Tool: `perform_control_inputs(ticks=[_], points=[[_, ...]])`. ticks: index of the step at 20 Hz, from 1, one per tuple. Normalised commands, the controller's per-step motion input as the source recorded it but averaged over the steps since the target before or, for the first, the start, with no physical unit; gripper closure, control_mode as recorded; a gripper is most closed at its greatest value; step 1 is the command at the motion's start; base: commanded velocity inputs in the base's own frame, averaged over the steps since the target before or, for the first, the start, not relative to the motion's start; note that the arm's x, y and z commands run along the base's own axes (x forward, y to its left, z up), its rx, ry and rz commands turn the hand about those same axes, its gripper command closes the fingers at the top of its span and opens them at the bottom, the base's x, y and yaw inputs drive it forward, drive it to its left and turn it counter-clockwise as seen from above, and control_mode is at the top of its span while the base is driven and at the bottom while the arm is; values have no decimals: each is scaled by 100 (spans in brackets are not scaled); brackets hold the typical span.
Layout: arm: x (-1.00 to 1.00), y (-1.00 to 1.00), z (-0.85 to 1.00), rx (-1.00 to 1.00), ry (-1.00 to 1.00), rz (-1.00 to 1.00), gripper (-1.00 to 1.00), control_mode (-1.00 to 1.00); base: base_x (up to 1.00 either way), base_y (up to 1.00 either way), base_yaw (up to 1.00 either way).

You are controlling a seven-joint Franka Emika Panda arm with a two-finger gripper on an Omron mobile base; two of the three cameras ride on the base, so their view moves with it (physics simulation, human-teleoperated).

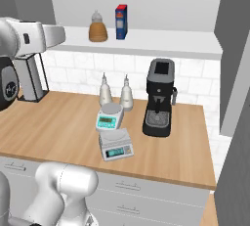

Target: Pick the honey bottle and place it on the digital scale for weighing, and close the cabinet.

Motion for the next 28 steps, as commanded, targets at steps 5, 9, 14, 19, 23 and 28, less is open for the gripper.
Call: perform_control_inputs(ticks=[5, 9, 14, 19, 23, 28], points=[[33, 0, -2, 4, 13, 1, -100, -100, 0, 0, 0], [35, 0, -21, 4, 1, 0, -100, -100, 0, 0, 0], [48, 0, -35, 2, 0, 0, -100, -100, 0, 0, 0], [50, 0, -4, 0, 0, 0, -100, -100, 0, 0, 0], [47, 0, 0, 0, 0, 0, -100, -100, 0, 0, 0], [47, 0, 0, 0, 0, 0, -100, -100, 0, 0, 0]])
